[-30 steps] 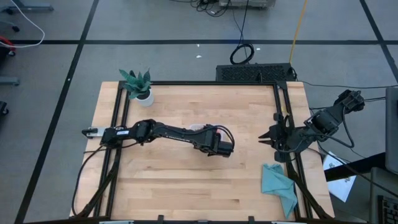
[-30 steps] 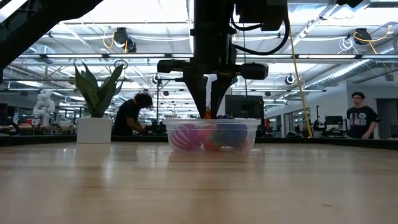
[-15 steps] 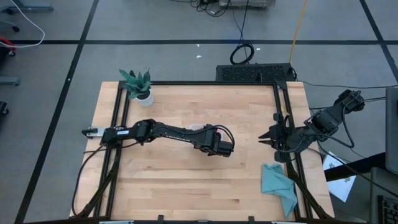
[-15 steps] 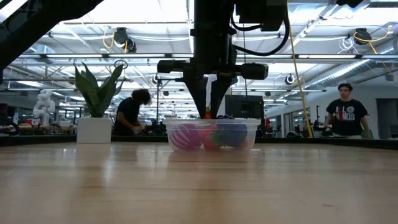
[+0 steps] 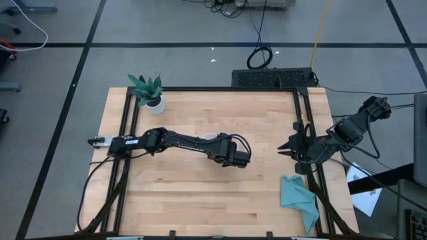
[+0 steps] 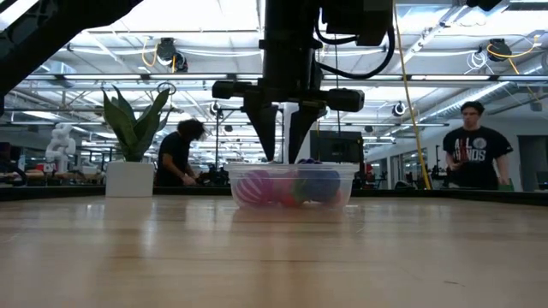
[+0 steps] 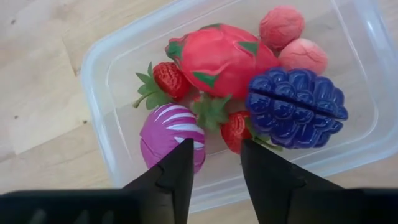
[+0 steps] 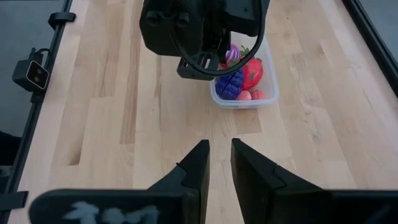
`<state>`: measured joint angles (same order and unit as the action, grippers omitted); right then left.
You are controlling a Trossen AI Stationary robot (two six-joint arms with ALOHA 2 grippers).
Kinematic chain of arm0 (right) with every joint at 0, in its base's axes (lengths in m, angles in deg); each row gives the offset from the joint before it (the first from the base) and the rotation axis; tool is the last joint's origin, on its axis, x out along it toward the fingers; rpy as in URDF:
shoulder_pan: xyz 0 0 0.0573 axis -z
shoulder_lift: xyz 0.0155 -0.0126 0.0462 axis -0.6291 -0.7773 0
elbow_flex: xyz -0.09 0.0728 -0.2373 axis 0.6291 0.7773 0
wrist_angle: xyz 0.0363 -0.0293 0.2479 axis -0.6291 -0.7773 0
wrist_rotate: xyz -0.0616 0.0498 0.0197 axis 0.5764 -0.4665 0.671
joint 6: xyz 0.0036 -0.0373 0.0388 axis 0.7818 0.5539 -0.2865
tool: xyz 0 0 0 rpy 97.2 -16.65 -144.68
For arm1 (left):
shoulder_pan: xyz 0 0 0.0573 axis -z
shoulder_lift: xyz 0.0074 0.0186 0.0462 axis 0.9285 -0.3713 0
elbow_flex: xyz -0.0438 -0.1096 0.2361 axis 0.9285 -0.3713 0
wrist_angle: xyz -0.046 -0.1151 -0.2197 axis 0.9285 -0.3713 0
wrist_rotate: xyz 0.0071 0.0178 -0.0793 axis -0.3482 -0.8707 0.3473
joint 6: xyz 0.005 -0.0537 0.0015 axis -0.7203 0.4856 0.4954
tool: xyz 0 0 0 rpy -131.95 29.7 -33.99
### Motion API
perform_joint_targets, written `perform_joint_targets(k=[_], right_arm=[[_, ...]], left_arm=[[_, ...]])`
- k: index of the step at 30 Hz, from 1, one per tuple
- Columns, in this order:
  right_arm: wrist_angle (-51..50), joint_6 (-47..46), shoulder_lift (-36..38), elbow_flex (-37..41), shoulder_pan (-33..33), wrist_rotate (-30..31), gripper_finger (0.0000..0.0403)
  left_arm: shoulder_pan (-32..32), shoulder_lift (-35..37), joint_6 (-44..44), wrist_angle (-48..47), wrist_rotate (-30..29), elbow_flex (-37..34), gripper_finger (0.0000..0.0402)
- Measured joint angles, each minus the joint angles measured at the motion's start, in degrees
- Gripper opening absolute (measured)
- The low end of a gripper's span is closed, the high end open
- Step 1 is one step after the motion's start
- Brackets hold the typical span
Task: Pick and placing Produce into tupperware
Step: Return to Home Position
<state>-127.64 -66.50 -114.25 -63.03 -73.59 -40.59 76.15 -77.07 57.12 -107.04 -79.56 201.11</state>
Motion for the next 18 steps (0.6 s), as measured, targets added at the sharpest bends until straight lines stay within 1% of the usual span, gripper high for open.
perform_joint_targets(k=[5,9,15,18], right_arm=[[0.0,0.0,0.0,0.0,0.0,0.0,0.0055],[0.0,0.0,0.0,0.0,0.0,0.0,0.0055],[0.1,0.0,0.0,0.0,0.0,0.0,0.0055],[0.5,-0.1,0.0,0.0,0.0,0.0,0.0055]], left_arm=[[0.0,0.0,-0.3,0.0,-0.7,0.0,0.0148],[0.0,0.2,-1.5,-0.5,-0.9,0.1,0.0148],[0.4,3.9,-1.2,-2.4,-1.4,0.1,0.0149],[1.3,6.5,-0.8,-3.2,-3.9,0.1,0.0147]])
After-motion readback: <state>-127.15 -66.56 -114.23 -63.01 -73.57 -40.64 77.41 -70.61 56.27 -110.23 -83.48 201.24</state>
